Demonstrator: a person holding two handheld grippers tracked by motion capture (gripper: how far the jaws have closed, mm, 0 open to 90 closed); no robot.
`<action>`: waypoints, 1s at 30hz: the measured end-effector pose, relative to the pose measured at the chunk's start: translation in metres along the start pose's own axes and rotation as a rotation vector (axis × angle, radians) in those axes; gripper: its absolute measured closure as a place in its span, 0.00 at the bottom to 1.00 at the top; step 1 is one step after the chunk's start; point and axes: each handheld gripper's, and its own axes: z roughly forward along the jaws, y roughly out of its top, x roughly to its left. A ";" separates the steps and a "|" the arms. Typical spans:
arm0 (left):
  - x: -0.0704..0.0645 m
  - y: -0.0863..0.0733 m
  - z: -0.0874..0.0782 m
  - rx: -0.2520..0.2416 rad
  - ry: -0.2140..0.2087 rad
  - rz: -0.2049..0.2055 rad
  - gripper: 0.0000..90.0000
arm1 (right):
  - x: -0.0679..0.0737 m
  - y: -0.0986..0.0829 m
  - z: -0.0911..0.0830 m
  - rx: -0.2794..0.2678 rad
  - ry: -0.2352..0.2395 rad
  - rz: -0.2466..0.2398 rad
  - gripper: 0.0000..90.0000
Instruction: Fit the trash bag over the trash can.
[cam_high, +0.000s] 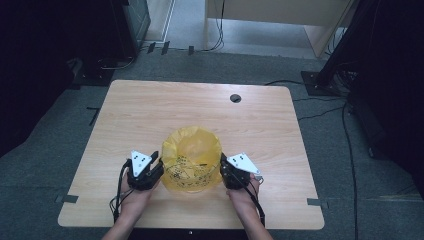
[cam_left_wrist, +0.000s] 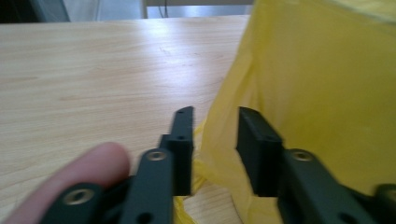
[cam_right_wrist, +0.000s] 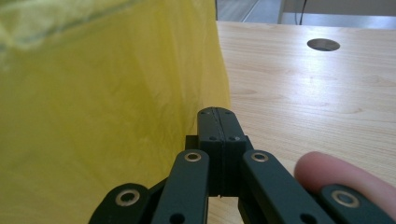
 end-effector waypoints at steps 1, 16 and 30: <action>0.003 0.000 -0.001 0.002 0.001 0.001 0.66 | -0.001 0.001 0.000 0.000 0.006 0.005 1.00; 0.058 -0.008 -0.010 0.142 0.033 -0.022 0.16 | -0.033 0.015 -0.014 -0.013 0.058 0.023 1.00; 0.110 -0.042 -0.020 0.317 0.198 0.039 0.00 | -0.046 0.027 -0.024 -0.002 0.085 -0.059 1.00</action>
